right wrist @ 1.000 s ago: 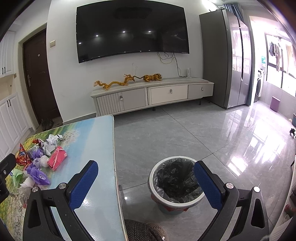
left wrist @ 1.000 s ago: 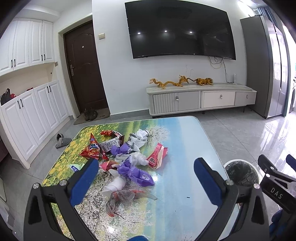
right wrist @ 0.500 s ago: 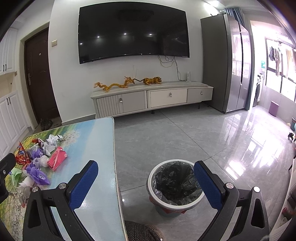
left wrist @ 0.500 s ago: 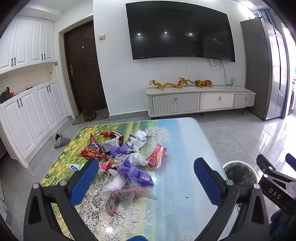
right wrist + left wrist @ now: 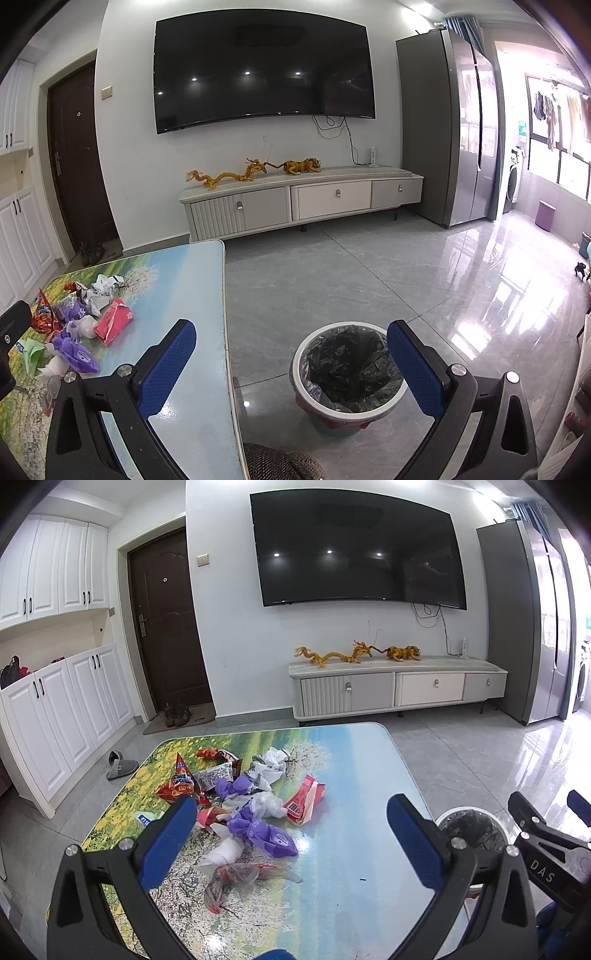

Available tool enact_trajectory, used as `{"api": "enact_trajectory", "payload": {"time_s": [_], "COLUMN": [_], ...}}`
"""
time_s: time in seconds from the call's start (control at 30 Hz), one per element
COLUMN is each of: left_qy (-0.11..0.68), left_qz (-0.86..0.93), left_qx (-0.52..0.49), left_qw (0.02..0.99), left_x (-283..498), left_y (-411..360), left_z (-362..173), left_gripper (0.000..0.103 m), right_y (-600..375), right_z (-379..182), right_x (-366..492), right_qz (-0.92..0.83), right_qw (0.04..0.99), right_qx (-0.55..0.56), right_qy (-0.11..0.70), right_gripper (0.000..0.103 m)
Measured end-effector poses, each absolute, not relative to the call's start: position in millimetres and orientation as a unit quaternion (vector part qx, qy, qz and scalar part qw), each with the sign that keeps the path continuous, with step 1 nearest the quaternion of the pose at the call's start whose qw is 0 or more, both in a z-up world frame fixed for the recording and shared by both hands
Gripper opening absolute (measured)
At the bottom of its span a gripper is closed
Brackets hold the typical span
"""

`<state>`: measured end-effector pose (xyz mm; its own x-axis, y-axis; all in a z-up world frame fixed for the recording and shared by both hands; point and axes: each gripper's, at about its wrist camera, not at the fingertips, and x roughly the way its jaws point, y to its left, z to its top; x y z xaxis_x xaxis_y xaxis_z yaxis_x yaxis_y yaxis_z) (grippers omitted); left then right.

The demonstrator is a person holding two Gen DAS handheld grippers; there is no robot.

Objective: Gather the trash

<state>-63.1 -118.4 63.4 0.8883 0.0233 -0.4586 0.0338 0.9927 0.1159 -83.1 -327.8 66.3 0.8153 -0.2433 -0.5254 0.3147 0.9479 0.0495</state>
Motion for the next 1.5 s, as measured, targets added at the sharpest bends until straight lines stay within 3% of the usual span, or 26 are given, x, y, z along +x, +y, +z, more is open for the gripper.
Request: {"api": "enact_trajectory", "payload": {"time_s": [1.5], "left_qy": [0.231], "left_qz": [-0.07], "left_qx": [0.046], "left_qw": [0.969], "left_x": [-20.2], "left_y": [-102.9], "left_z": [70.9], "left_gripper": [0.103], "right_y": [-327.1], "right_z": [81.4], "right_x": [-63.4], "right_qz": [-0.174], "right_qw": [0.951], "right_qx": [0.038], "right_qy": [0.251], "right_gripper": [0.103]}}
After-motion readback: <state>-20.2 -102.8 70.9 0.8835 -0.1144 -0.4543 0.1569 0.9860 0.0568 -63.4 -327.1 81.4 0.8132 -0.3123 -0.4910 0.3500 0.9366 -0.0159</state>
